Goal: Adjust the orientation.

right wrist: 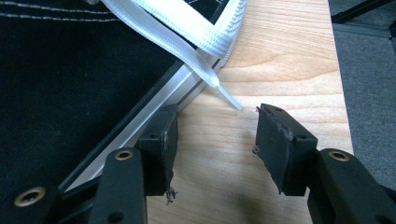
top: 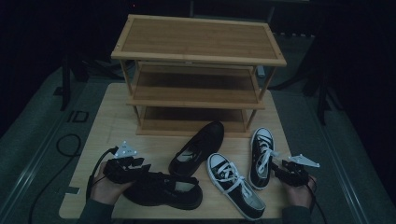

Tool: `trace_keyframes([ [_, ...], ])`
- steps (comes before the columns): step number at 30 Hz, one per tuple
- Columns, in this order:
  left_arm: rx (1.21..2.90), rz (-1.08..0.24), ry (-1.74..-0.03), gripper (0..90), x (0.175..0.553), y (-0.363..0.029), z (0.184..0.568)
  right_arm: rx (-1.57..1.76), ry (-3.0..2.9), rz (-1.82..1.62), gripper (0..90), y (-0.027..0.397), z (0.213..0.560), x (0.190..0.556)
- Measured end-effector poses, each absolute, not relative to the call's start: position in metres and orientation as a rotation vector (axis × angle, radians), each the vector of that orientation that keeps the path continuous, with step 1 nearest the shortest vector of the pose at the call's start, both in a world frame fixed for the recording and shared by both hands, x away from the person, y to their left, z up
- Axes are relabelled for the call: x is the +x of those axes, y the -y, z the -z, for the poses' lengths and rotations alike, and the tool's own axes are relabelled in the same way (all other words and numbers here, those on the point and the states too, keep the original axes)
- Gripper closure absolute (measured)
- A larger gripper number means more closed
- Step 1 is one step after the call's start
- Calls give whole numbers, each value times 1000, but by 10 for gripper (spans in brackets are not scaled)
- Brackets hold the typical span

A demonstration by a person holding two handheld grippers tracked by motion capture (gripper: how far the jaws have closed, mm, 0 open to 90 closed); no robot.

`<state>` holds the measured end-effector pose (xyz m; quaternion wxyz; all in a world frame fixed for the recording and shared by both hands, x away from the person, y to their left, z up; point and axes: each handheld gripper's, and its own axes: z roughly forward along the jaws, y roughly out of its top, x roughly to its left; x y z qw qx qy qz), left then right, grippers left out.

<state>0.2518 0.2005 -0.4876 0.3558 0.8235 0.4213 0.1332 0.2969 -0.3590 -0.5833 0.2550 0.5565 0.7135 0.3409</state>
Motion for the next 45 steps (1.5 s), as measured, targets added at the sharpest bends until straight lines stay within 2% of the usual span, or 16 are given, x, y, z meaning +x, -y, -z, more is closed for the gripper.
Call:
trace_keyframes([
  [10,2133,-273,-1135,677,252,-202,493,1512,-1937,-925,481,359,583,297],
  [12,2145,-266,-1148,734,253,-201,494,1512,-1937,-925,481,359,583,297],
  [15,2178,-259,-1155,866,255,-200,497,1512,-1936,-925,480,359,583,297],
  [17,2195,-266,-1149,883,254,-199,496,1512,-1936,-925,480,359,583,297],
  [32,2198,-402,-1161,898,262,-198,488,1513,-1934,-922,478,359,583,297],
  [38,2209,-448,-1158,898,281,-193,482,1515,-1933,-921,477,359,583,297],
  [45,2235,-465,-1106,898,315,-169,474,1516,-1932,-922,476,359,583,297],
])
